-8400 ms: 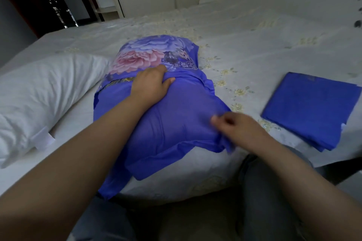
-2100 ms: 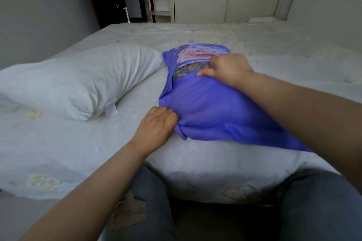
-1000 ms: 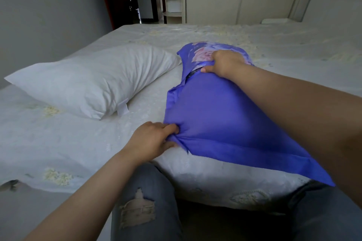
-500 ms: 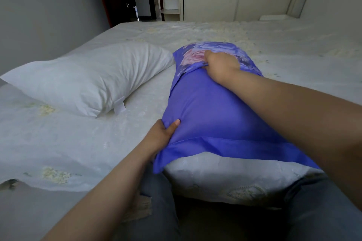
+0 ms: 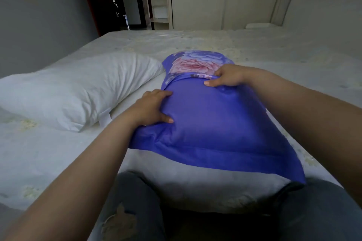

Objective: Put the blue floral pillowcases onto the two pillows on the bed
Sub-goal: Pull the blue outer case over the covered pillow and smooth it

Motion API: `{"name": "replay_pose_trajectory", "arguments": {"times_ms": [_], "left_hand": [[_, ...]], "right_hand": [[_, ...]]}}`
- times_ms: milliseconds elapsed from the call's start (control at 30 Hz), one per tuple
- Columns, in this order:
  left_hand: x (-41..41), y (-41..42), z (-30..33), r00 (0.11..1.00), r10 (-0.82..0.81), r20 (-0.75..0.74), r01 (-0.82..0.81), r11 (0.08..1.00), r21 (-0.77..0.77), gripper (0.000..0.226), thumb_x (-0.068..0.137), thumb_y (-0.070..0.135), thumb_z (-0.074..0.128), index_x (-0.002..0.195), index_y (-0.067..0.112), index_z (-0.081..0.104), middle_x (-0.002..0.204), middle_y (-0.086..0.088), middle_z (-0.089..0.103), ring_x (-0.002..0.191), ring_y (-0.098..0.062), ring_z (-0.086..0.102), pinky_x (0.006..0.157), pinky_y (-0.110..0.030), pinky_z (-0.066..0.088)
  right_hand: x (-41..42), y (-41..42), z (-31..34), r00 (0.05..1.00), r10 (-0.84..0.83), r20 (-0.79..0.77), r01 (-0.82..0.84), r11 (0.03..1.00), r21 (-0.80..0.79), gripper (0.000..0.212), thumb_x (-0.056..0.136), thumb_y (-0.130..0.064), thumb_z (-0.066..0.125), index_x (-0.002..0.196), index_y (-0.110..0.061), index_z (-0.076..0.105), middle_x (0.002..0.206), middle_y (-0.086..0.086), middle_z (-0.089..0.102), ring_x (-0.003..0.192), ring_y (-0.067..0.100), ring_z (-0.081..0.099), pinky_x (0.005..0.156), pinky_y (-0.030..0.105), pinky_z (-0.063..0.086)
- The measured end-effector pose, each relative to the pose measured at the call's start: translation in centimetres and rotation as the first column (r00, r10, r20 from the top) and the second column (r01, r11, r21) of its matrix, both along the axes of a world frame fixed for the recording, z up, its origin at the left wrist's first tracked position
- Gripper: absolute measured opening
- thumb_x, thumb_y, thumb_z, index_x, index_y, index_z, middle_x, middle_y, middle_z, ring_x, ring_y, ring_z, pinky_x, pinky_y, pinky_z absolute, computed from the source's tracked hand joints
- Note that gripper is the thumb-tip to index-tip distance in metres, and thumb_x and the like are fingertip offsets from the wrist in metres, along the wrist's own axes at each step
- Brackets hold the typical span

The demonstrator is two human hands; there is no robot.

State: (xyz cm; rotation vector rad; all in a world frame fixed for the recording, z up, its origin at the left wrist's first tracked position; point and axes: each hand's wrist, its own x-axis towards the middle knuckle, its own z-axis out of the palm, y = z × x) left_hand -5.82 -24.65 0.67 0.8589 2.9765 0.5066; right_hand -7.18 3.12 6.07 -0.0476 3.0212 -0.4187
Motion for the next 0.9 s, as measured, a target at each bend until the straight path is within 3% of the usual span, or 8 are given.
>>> {"name": "replay_pose_trajectory", "arguments": {"times_ms": [200,300,400,500,633,700,800,900], "left_hand": [[-1.4,3.0,5.2,0.923,-0.163,0.349,0.183,0.983,-0.024,0.100,0.074,0.017,0.079,0.151,0.024,0.015,0.152,0.004,0.018,0.141,-0.010,0.017,0.104,-0.014,0.016],[-1.9,4.4,5.4,0.901,-0.215,0.376,0.201,0.977,0.077,0.101,0.071,0.010,0.080,0.150,0.024,0.019,0.153,0.006,0.018,0.140,-0.006,0.017,0.110,-0.018,0.017],[-2.3,4.7,4.8,0.878,-0.220,0.425,0.207,0.975,0.075,0.098,0.071,0.010,0.080,0.149,0.026,0.023,0.149,0.011,0.023,0.137,-0.005,0.022,0.112,-0.021,0.021],[-2.5,4.1,4.7,0.908,-0.193,0.372,0.231,0.971,-0.061,0.070,0.072,0.011,0.079,0.133,0.025,0.048,0.133,0.011,0.049,0.124,-0.009,0.045,0.104,-0.022,0.035],[-2.1,2.8,6.8,0.902,-0.149,0.406,0.217,0.968,-0.127,0.016,0.079,0.023,0.075,0.093,0.023,0.070,0.095,0.008,0.071,0.096,-0.011,0.064,0.085,-0.019,0.048],[-1.9,2.7,7.8,0.932,-0.141,0.334,0.148,0.989,0.005,0.022,0.078,0.030,0.075,0.097,0.021,0.069,0.097,0.005,0.070,0.095,-0.012,0.064,0.088,-0.025,0.049],[-1.9,4.5,6.6,0.977,-0.192,0.097,0.187,0.981,0.058,0.040,0.076,0.040,0.074,0.110,0.026,0.060,0.113,0.007,0.049,0.109,-0.011,0.047,0.100,-0.025,0.034],[-1.9,7.0,4.0,0.958,-0.281,0.047,0.278,0.958,0.072,0.023,0.080,0.042,0.070,0.091,0.025,0.059,0.107,0.001,0.052,0.104,-0.016,0.050,0.089,-0.022,0.036]], "right_hand": [[0.8,4.7,0.4,0.965,0.069,0.252,0.055,0.891,-0.452,0.063,0.069,-0.038,0.076,0.118,-0.002,0.059,0.115,0.012,0.067,0.107,0.027,0.064,0.093,0.041,0.050],[0.6,5.5,-0.2,0.990,0.042,0.132,0.015,0.913,-0.407,0.039,0.081,-0.037,0.070,0.107,-0.008,0.066,0.111,0.006,0.068,0.106,0.023,0.064,0.098,0.038,0.047],[1.3,4.7,-0.2,0.999,0.052,0.012,-0.050,0.988,-0.145,0.017,0.094,-0.035,0.054,0.090,-0.019,0.057,0.101,-0.003,0.056,0.096,0.016,0.053,0.084,0.026,0.038],[2.8,2.1,0.0,0.994,0.110,0.010,-0.109,0.990,-0.094,0.018,0.097,-0.032,0.049,0.086,-0.021,0.058,0.094,0.000,0.058,0.086,0.014,0.053,0.075,0.025,0.037],[5.1,-1.2,1.1,0.941,0.200,0.272,-0.057,0.888,-0.457,0.016,0.095,-0.028,0.055,0.098,-0.018,0.067,0.094,0.001,0.069,0.081,0.014,0.064,0.080,0.032,0.053],[5.0,-2.2,1.7,0.944,0.270,0.192,-0.193,0.920,-0.342,0.018,0.092,-0.032,0.058,0.086,-0.018,0.066,0.081,0.001,0.066,0.071,0.012,0.060,0.073,0.029,0.050],[4.0,-2.4,1.8,0.959,0.227,-0.168,-0.210,0.971,0.114,0.037,0.084,-0.046,0.064,0.068,-0.015,0.051,0.063,-0.001,0.050,0.062,0.016,0.046,0.057,0.031,0.032],[3.6,-0.7,0.8,0.958,0.158,-0.239,-0.157,0.987,0.024,0.041,0.080,-0.047,0.068,0.065,-0.015,0.047,0.061,-0.003,0.046,0.061,0.014,0.043,0.055,0.031,0.030]]}}
